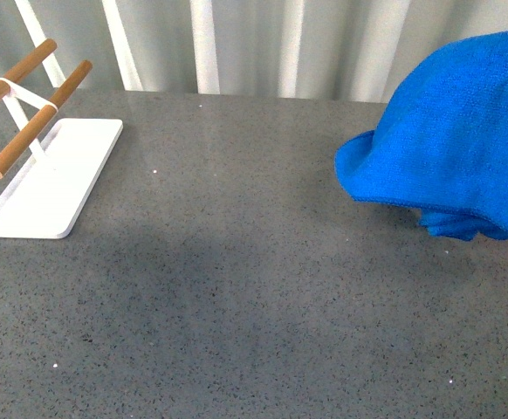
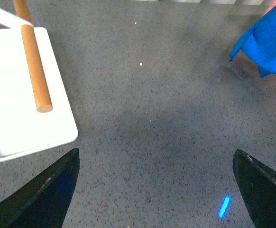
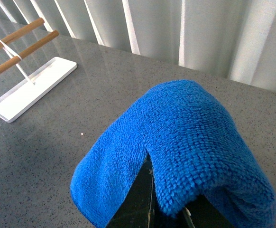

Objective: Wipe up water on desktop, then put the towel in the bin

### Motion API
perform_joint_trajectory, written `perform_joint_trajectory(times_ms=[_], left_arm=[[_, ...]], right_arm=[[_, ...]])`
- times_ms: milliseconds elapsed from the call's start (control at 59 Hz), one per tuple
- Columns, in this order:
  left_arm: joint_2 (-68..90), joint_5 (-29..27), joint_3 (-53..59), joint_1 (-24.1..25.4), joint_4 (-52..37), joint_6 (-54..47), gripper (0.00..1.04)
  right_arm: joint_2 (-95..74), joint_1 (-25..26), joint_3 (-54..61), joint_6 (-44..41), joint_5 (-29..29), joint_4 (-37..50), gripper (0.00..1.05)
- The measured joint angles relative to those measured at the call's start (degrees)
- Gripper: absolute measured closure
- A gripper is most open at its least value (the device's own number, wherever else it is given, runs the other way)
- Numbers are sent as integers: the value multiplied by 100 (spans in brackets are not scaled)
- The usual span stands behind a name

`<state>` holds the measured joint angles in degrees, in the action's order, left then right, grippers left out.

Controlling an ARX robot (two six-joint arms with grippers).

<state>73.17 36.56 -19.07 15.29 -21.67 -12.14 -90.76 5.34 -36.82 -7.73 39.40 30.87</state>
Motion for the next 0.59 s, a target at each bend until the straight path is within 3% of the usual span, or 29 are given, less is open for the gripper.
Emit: perform_joint_trajectory(times_ms=[85, 170, 204, 339, 458, 594], left_arm=[[385, -1829, 1075, -94, -2955, 686, 28], [131, -2262, 1552, -120, -4317, 966, 42], [-90, -2352, 1580, -160, -4446, 1021, 48], [-1224, -2660, 1779, -531, -3685, 1145, 80], [-2184, -2876, 1773, -704, -2651, 1185, 100], [-3088, -3036, 1775, -887, -1928, 1222, 101]], right_arm=[[0, -2, 0, -24, 11, -9, 102], [-37, -2, 0, -52, -33, -11, 102], [-55, -2, 2, -61, -33, -15, 102], [-55, -2, 9, -101, -37, -17, 102], [-55, 0, 13, -107, -48, -17, 102], [-55, -2, 24, -136, -33, -35, 102]])
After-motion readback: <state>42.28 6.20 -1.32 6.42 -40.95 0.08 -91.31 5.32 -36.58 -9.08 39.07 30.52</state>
